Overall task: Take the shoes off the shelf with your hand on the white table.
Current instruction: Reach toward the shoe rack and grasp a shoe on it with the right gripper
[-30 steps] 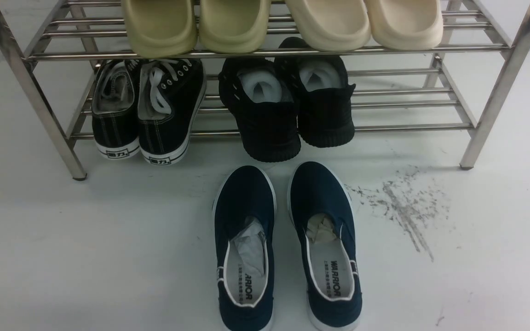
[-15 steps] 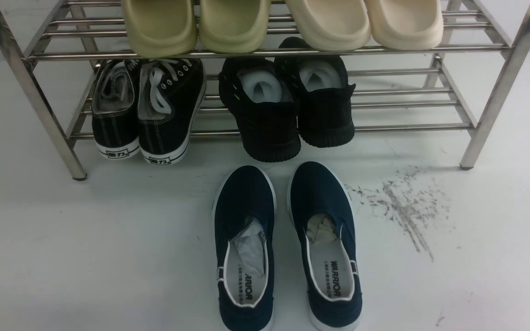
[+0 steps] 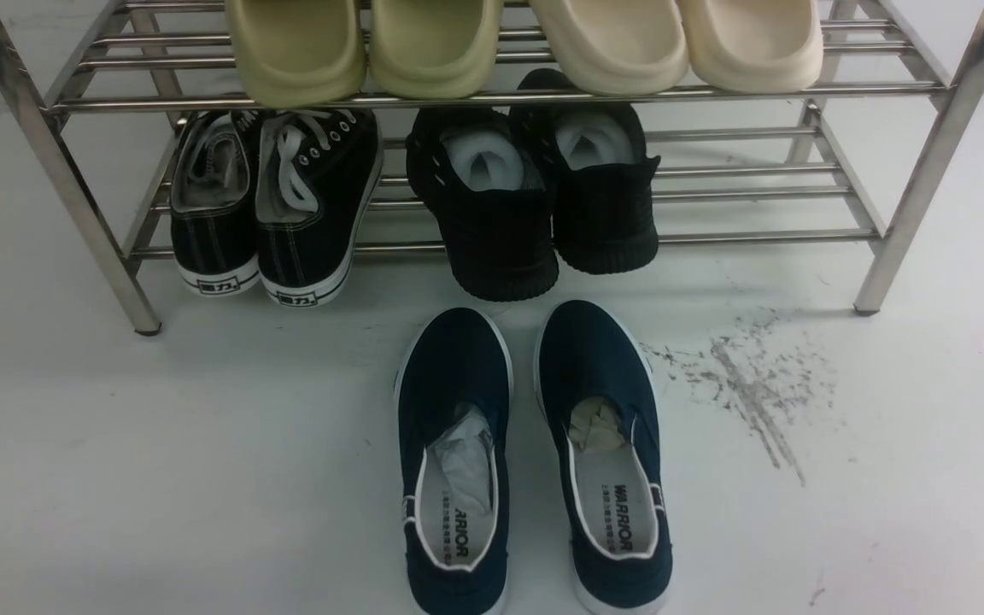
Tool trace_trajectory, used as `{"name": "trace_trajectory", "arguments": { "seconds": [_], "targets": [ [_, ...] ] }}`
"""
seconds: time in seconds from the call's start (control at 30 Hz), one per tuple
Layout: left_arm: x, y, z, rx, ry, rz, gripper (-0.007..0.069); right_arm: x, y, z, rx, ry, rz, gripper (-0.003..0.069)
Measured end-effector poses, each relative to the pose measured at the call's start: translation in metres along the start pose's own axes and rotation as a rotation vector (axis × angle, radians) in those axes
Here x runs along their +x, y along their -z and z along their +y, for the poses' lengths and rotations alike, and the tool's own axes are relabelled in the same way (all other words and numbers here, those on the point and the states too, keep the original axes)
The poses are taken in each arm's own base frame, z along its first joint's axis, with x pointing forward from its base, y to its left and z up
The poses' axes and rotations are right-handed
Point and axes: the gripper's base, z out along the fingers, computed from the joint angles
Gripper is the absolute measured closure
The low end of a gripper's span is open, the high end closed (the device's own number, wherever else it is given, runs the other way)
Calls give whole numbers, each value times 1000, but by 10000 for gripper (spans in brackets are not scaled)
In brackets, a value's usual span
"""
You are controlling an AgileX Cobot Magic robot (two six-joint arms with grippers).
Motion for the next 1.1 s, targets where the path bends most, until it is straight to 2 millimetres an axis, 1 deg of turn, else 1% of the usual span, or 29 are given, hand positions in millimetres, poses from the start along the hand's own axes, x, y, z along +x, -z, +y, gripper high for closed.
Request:
{"name": "trace_trajectory", "arguments": {
  "seconds": [0.37, 0.43, 0.5, 0.53, 0.57, 0.63, 0.67, 0.7, 0.73, 0.77, 0.83, 0.87, 0.9, 0.93, 0.97, 1.0, 1.03, 1.1],
  "targets": [
    [0, 0, 0, 0, 0, 0, 382, -2, 0, 2, -22, -63, -17, 421],
    [0, 0, 0, 0, 0, 0, 382, -3, 0, 2, -24, -56, -28, 421],
    [0, 0, 0, 0, 0, 0, 382, -6, 2, 7, -40, -17, -49, 435],
    [0, 0, 0, 0, 0, 0, 382, -11, 4, 14, -59, 22, -72, 452],
    [0, 0, 0, 0, 0, 0, 382, -12, 5, 15, -64, 40, -78, 456],
    [0, 0, 0, 0, 0, 0, 382, -34, 17, 45, -133, 201, -189, 535],
    [0, 0, 0, 0, 0, 0, 382, -40, 19, 54, -139, 256, -213, 563],
    [0, 0, 0, 0, 0, 0, 382, -43, 21, 58, -145, 285, -225, 571],
    [0, 0, 0, 0, 0, 0, 382, -52, 23, 71, -145, 366, -246, 621],
    [0, 0, 0, 0, 0, 0, 382, -58, 23, 80, -137, 427, -246, 651],
    [0, 0, 0, 0, 0, 0, 382, -67, 15, 93, -105, 516, -187, 671],
    [0, 0, 0, 0, 0, 0, 382, -69, 9, 99, -88, 546, -127, 671],
    [0, 0, 0, 0, 0, 0, 382, -70, 1, 105, -73, 566, -40, 670],
    [0, 0, 0, 0, 0, 0, 382, -72, -2, 106, -65, 571, -17, 670],
    [0, 0, 0, 0, 0, 0, 382, -70, -19, 109, -30, 578, 159, 665],
    [0, 0, 0, 0, 0, 0, 382, -71, -21, 109, -25, 578, 166, 664],
    [0, 0, 0, 0, 0, 0, 382, -69, -39, 109, 13, 562, 335, 661],
    [0, 0, 0, 0, 0, 0, 383, -65, -65, 106, 59, 508, 564, 659]
  ]
}}
